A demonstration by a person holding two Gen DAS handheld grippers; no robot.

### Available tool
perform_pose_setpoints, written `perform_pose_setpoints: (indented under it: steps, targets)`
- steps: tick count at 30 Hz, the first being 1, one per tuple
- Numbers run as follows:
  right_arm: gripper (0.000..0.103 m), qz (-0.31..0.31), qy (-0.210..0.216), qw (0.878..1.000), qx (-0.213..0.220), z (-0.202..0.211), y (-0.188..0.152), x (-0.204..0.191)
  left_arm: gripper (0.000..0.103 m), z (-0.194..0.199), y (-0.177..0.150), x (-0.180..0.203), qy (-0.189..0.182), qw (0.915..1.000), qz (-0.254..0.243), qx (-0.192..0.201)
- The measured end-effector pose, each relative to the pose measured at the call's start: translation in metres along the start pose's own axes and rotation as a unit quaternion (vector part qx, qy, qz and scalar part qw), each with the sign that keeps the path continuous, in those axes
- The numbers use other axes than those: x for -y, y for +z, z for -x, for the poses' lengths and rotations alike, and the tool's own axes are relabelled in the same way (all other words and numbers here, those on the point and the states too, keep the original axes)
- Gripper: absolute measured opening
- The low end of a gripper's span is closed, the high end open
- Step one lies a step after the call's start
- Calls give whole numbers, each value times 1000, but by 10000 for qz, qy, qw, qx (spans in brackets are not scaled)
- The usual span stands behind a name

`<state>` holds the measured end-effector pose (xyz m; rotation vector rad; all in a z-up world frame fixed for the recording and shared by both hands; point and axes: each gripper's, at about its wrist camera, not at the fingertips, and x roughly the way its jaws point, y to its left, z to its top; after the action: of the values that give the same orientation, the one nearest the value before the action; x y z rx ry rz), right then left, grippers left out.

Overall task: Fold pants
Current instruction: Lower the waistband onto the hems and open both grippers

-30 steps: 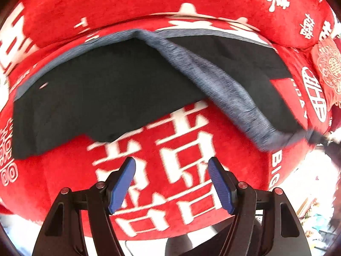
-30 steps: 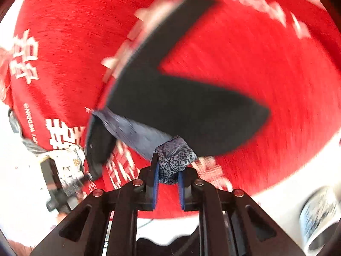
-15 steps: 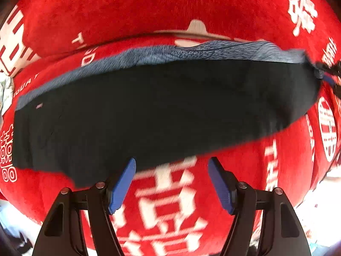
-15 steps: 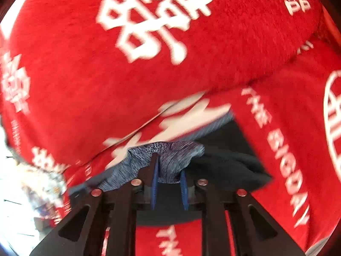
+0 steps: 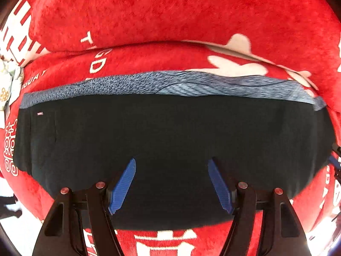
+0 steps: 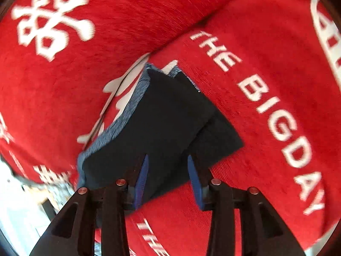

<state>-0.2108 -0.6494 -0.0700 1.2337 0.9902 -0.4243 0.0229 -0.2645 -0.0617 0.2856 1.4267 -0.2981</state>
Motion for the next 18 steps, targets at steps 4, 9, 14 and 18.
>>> perform_pose_setpoints:
  steps: [4, 9, 14, 18]
  targets:
    - [5, 350, 135, 9992, 135, 12, 0, -19, 72, 3, 1, 2, 142, 9998, -61, 131]
    - [17, -223, -520, 9982, -221, 11, -24, 33, 72, -14, 8, -1, 503, 9985, -24, -210]
    - [53, -270, 16, 9996, 127, 34, -33, 47, 72, -4, 15, 6, 390, 9989, -257, 33]
    - [53, -440, 305, 9985, 125, 14, -21, 51, 72, -27, 23, 20, 288, 9992, -159, -204]
